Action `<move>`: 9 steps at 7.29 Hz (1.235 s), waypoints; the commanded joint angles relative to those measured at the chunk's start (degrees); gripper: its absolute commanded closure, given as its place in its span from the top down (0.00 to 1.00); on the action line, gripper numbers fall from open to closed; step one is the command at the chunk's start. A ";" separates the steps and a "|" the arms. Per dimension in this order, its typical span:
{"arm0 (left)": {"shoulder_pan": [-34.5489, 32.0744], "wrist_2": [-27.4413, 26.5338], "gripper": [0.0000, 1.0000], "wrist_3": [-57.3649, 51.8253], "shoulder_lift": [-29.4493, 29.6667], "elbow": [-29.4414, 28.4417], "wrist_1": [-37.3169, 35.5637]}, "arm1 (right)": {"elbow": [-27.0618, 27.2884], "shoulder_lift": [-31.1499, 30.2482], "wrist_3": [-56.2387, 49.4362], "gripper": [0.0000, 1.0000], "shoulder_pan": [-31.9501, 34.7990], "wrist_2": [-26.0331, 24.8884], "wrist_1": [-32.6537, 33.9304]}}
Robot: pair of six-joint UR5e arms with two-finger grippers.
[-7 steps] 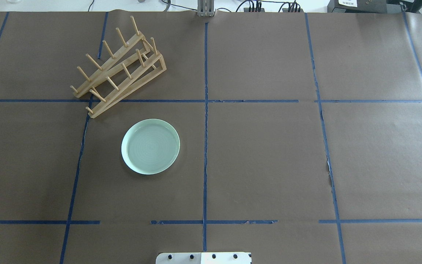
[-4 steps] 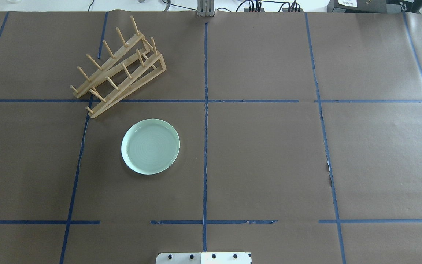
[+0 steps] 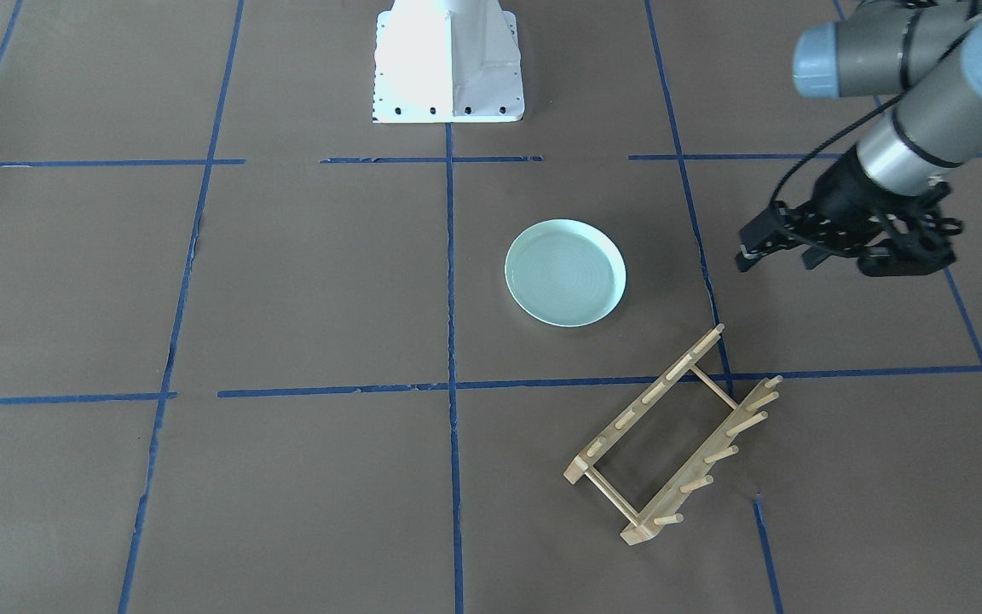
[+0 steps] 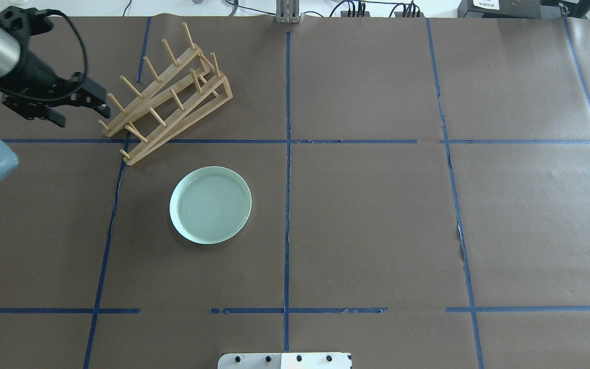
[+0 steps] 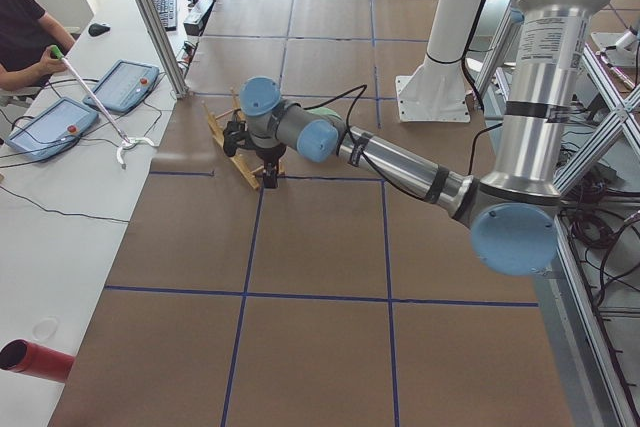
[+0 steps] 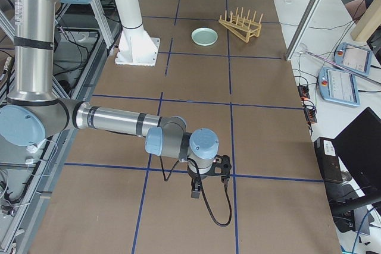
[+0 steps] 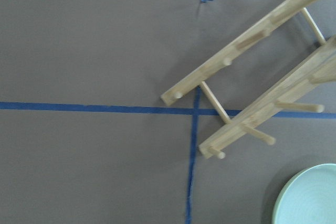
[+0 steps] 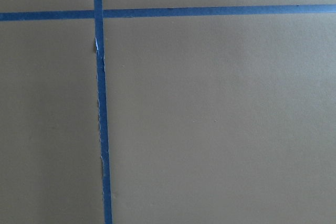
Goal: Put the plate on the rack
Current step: 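Move the left gripper past the wooden rack down to the pale green plate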
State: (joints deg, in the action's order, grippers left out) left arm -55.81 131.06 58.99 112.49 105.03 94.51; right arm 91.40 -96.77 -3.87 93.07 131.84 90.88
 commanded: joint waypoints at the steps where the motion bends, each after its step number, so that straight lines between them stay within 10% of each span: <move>1: 10.95 -7.52 1.00 11.38 11.99 -8.73 -0.20 | 0.00 -0.08 0.00 1.00 0.00 0.00 0.00; 5: 23.18 -20.56 0.97 13.34 21.71 -21.60 -0.38 | 0.00 -0.08 0.00 1.00 0.00 0.00 0.00; 9: 25.40 -20.67 0.83 13.43 21.89 -21.62 -3.72 | 0.00 -0.08 0.00 1.00 0.00 0.00 0.00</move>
State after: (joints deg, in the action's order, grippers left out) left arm -31.03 110.45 72.42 134.25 83.45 91.17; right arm 91.40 -96.86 -3.87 93.08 131.84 90.88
